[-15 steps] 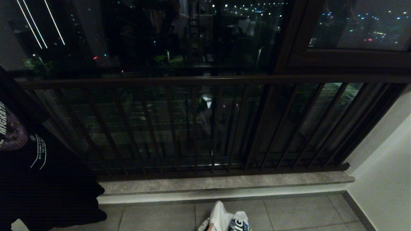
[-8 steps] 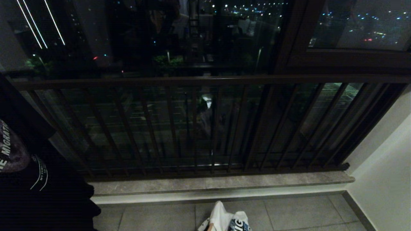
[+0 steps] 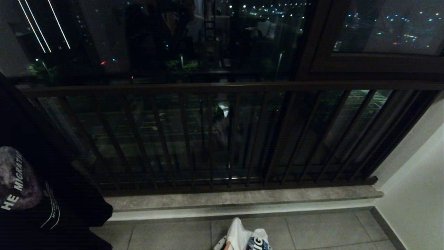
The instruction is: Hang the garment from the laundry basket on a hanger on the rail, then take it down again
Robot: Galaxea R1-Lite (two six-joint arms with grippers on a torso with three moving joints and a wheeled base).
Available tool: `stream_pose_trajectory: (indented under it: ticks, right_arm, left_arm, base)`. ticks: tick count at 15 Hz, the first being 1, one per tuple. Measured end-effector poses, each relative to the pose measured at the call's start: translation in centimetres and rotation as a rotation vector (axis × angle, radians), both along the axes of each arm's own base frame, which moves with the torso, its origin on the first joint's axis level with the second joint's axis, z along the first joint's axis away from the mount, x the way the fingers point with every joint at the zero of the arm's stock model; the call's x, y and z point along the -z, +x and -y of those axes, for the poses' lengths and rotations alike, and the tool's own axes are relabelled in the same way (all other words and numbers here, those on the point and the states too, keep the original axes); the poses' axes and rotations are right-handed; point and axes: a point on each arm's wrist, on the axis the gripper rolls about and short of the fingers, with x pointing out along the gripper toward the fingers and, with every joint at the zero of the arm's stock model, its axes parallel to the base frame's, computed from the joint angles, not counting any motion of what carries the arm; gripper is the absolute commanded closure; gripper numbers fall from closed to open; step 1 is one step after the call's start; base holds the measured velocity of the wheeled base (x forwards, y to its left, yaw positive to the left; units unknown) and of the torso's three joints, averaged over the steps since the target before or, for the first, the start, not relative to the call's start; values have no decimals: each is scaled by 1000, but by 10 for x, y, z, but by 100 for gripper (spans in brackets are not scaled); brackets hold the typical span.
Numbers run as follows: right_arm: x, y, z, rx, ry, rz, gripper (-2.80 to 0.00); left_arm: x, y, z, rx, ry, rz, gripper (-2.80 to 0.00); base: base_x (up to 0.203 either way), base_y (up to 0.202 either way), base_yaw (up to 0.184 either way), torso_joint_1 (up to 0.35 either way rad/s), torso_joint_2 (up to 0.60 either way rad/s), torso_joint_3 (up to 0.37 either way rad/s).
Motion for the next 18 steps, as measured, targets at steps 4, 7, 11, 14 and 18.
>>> stream_pose_trajectory:
  ticks: [4,7,11,14,18]
  right_arm:
    - [0,0,0,0,0,0,0]
    - [0,0,0,0,0,0,0]
    - [0,0,0,0,0,0,0]
    - [0,0,0,0,0,0,0]
    - [0,0,0,0,0,0,0]
  left_arm:
    - [7,2,-1,32,9,-74,0]
    - [9,5,-1,77,15,-106,0]
    - [11,12,-3,89,11,-148,0]
    - [12,16,-5,91,8,-161,0]
    - [16,20,-7,87,13,-190,0]
  base:
    - [0,0,0,0,0,0]
    - [0,0,0,0,0,0]
    - [0,0,0,0,0,0]
    - [0,0,0,0,0,0]
    - [0,0,0,0,0,0]
